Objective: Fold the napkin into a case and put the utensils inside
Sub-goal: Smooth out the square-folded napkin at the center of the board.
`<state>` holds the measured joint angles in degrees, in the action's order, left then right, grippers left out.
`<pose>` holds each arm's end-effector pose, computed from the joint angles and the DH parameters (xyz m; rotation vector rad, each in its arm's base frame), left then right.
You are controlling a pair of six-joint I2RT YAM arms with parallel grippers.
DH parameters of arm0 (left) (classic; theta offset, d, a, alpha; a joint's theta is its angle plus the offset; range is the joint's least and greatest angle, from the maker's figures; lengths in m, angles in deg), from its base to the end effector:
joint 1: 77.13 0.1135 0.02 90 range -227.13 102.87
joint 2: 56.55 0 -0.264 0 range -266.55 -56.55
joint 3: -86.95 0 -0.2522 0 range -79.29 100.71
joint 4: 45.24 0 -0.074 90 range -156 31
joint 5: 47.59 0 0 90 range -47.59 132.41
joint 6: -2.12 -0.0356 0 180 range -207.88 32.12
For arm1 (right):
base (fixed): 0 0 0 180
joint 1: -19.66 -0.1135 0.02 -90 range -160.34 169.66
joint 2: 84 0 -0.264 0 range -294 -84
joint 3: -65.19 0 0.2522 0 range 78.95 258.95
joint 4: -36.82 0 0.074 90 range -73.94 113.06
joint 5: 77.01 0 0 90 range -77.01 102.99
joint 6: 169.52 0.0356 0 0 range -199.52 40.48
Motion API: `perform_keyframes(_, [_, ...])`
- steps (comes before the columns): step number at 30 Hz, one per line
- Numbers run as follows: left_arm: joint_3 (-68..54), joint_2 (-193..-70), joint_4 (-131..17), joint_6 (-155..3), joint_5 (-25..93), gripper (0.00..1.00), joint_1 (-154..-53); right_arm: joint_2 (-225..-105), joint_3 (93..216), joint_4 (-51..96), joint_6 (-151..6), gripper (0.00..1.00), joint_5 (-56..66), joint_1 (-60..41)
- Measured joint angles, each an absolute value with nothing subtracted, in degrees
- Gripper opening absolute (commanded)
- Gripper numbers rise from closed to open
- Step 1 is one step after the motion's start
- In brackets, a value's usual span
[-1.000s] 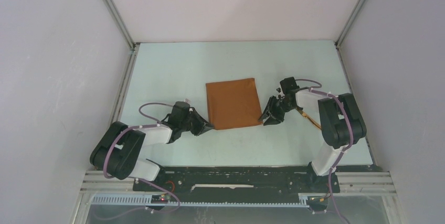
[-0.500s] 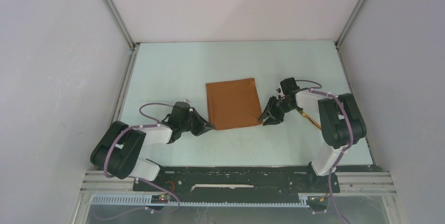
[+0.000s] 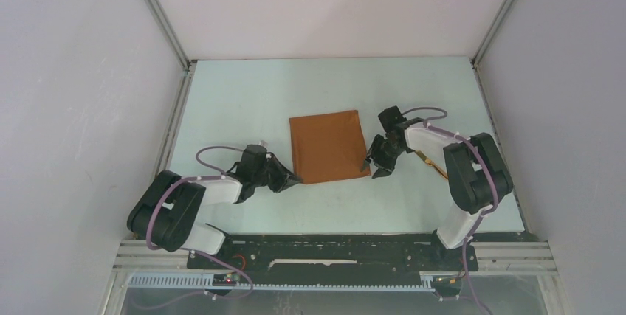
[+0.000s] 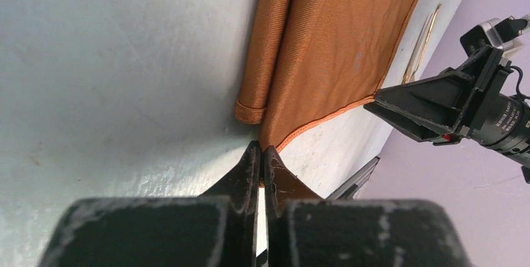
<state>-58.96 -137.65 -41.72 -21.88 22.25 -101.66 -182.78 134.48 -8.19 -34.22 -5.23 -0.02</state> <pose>0.2033 -0.1063 0.1159 -0.7306 2.4878 -1.1127 0.2869 0.1144 0.1464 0.6053 2.9594 0.6292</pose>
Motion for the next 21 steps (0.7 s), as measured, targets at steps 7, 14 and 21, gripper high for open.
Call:
perform_keyframes(7, [-59.0,-137.7,-41.0,-21.9,21.2,0.03,-101.6,-185.4,139.7,-16.5,-32.2,0.43,3.7,-2.9])
perform_keyframes(14, [-59.0,-139.6,-39.4,-21.9,19.7,0.03,-101.2,-186.0,140.5,-18.2,-30.8,0.43,5.1,-3.4])
perform_keyframes(21, [-59.9,-139.8,-37.6,-21.9,18.8,0.02,-100.2,-187.2,141.9,-19.6,-30.3,0.43,5.0,-3.4])
